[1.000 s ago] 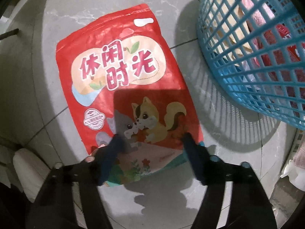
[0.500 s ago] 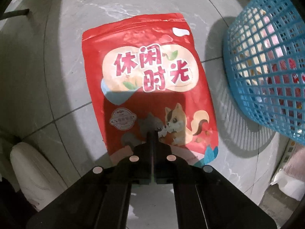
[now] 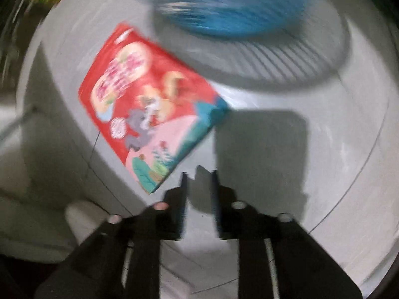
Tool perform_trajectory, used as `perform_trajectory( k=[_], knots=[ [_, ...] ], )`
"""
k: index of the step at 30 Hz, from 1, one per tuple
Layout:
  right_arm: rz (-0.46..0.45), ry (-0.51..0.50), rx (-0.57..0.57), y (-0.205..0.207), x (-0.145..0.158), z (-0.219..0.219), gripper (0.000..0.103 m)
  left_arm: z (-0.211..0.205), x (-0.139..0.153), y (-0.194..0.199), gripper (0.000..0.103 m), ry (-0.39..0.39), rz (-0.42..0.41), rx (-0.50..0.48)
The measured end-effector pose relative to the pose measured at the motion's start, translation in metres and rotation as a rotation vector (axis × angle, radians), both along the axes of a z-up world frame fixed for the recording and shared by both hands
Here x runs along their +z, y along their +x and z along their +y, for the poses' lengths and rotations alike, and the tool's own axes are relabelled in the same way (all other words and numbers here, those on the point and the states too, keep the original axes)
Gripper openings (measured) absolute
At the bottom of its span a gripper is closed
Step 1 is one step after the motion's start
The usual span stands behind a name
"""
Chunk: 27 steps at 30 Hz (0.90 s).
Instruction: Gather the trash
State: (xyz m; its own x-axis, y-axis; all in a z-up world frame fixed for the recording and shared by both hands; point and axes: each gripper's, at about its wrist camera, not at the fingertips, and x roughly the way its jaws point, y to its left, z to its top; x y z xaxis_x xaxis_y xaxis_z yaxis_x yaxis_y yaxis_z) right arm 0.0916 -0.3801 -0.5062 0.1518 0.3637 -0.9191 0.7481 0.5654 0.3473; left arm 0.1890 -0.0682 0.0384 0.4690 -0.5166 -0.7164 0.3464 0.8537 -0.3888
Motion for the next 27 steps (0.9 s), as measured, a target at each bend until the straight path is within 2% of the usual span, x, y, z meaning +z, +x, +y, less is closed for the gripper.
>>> perform_trajectory(
  k=[1,2,5,8,15,18,19,20,22,27],
  knots=[
    [-0.01,0.039,-0.061,-0.006,-0.003,-0.004,0.04,-0.001,0.0,0.0,0.068,-0.001,0.0,0.0],
    [-0.031,0.126,-0.181,-0.016,-0.011,-0.009,0.043,-0.001,0.001,0.0,0.068,-0.002,-0.001,-0.001],
    [-0.049,0.261,-0.378,-0.031,-0.028,-0.012,0.044,0.0,0.002,0.0,0.068,-0.003,-0.005,0.001],
    [-0.076,0.328,-0.471,-0.035,-0.035,-0.01,0.044,0.003,0.002,0.001,0.068,-0.003,-0.006,0.009],
    [-0.083,0.415,-0.5,-0.015,-0.052,-0.036,0.044,0.006,0.0,0.003,0.068,0.0,0.002,0.019],
    [-0.065,0.433,-0.515,-0.007,-0.058,-0.028,0.033,0.007,0.0,0.004,0.068,0.001,0.003,0.019],
    [-0.047,0.429,-0.504,-0.005,-0.059,-0.025,0.025,0.007,0.0,0.004,0.068,0.001,0.002,0.019],
    [-0.034,0.424,-0.496,0.007,-0.079,-0.028,0.018,0.007,0.0,0.004,0.068,0.001,0.003,0.02],
    [-0.012,0.413,-0.485,0.015,-0.085,-0.03,0.013,0.007,0.0,0.004,0.068,0.0,0.003,0.02],
    [0.013,0.402,-0.481,0.033,-0.09,-0.029,0.01,0.009,0.0,0.004,0.068,-0.002,-0.001,0.025]
  ],
)
